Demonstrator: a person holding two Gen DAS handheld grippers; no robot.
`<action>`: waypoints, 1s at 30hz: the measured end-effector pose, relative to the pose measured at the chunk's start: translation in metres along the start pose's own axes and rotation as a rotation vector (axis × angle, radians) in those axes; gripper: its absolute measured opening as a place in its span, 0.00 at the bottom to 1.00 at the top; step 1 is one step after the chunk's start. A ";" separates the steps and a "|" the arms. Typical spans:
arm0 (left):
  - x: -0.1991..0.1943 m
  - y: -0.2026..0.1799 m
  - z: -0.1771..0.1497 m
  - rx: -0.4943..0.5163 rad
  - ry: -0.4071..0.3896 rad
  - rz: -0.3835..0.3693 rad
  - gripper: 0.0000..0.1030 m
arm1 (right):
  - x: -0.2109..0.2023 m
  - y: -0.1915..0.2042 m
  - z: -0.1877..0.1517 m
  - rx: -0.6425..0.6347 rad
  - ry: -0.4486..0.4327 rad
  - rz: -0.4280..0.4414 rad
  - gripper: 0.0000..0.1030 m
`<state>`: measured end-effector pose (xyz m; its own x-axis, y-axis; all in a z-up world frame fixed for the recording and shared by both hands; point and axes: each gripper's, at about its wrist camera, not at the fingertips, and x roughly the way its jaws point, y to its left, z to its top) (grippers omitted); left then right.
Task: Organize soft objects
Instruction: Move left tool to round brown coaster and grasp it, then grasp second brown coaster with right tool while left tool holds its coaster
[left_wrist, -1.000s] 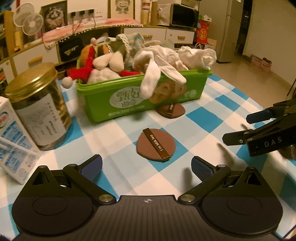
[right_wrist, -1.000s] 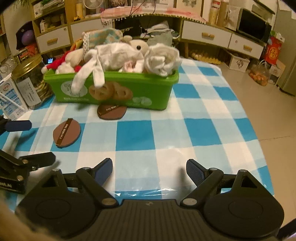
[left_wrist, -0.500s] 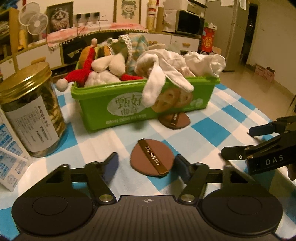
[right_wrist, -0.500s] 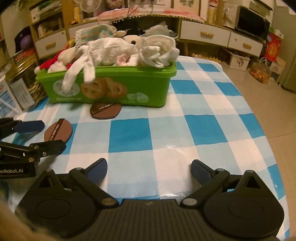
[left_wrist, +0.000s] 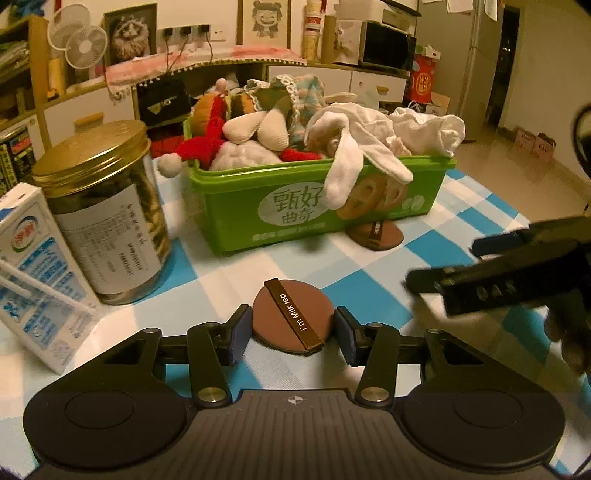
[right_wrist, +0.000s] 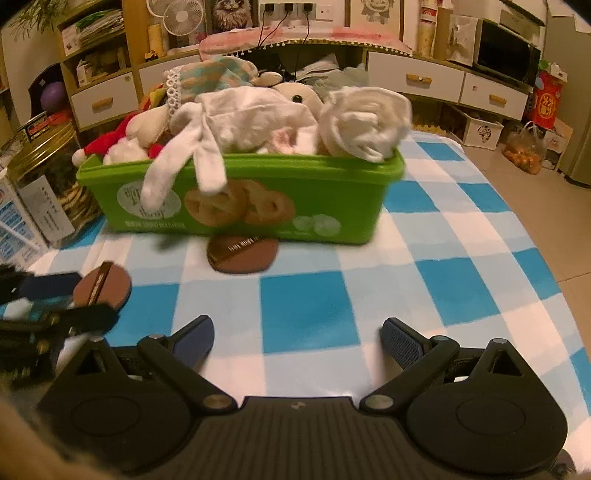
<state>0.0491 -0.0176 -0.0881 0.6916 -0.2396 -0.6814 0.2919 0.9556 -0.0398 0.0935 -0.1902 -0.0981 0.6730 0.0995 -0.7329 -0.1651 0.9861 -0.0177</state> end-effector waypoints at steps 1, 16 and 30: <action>-0.001 0.001 -0.001 0.001 0.002 0.001 0.48 | 0.002 0.003 0.002 0.002 -0.002 -0.001 0.68; -0.008 0.015 -0.001 -0.016 0.010 0.000 0.48 | 0.025 0.039 0.026 0.041 -0.087 -0.045 0.31; -0.008 0.009 0.001 0.002 0.003 -0.014 0.47 | 0.014 0.029 0.035 0.074 -0.125 0.039 0.12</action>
<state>0.0471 -0.0071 -0.0826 0.6854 -0.2521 -0.6831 0.3023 0.9520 -0.0480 0.1236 -0.1557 -0.0854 0.7527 0.1489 -0.6413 -0.1421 0.9879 0.0626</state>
